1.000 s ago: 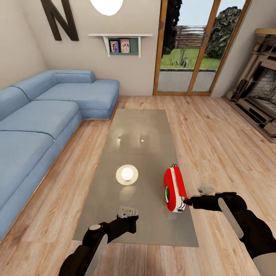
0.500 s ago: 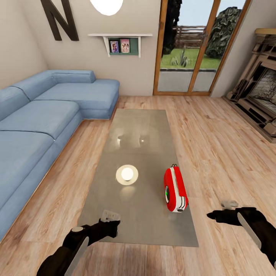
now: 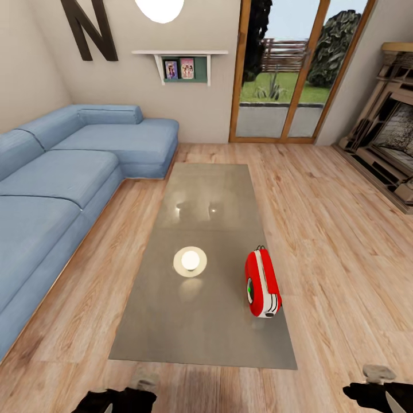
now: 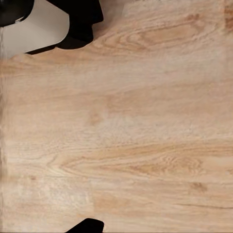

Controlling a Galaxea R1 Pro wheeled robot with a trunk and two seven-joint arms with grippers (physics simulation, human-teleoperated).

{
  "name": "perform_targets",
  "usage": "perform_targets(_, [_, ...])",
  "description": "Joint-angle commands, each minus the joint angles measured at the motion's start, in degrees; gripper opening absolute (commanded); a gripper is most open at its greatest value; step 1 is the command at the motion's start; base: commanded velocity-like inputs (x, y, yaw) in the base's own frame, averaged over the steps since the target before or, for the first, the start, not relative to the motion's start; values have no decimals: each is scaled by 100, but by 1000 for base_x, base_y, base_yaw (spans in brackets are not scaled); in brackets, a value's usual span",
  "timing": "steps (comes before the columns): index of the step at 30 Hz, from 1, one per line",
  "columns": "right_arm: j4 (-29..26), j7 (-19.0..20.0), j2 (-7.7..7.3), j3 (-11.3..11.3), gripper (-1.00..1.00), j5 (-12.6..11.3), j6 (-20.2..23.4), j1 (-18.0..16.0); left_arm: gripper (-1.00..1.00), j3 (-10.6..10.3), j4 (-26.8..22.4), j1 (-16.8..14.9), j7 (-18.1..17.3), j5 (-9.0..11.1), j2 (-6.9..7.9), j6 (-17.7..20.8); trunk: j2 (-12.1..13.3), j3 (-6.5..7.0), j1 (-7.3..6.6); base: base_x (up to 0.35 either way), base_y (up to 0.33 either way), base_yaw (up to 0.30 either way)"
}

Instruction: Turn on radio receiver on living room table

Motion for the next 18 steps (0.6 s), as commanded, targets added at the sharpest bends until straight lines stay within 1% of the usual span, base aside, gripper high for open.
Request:
perform_targets(1, [174,0,103,-1,100,98,-133,-1,-100,0,385,-1,0,-2,1,-223,0,1,0,0,0,0])
perform_targets(2, [220,0,135,-1,100,131,-168,-1,-100,0,499,-1,0,-7,0,-283,0,1,0,0,0,0])
perform_targets(4, [386,1,230,0,100,225,-249,-1,-100,0,897,-1,2,-19,-3,-471,0,1,0,0,0,0])
perform_targets(6, [591,1,305,0,100,267,-305,-1,-100,0,1260,-1,9,-23,-4,-647,0,1,0,0,0,0])
perform_targets(7, [651,1,334,0,100,274,-328,-1,-100,0,1350,-1,13,-24,-4,-700,0,1,0,0,0,0])
perform_targets(9, [929,1,462,-1,100,289,-515,-1,-100,0,1741,-1,42,-25,-7,-930,0,1,0,0,0,0])
perform_targets(11, [1228,1,609,-1,100,296,-807,0,-100,4,2150,-1,64,-26,-8,-1165,0,1,0,0,0,0])
perform_targets(13, [1368,-19,761,0,100,297,-1024,27,-100,7,2536,-1,78,-26,-9,-1366,0,1,0,0,0,0])
perform_targets(14, [1415,-43,857,0,100,299,-1107,150,-100,8,2802,-1,85,-26,-11,-1487,0,1,0,0,0,0])
perform_targets(16, [1440,-59,973,0,100,306,-1175,408,-100,8,3126,-1,93,-20,-17,-1623,0,1,0,0,0,0])
perform_targets(18, [1449,-70,1115,0,100,366,-1282,637,-100,8,3420,-1,100,4,-26,-1772,0,1,0,0,0,0])
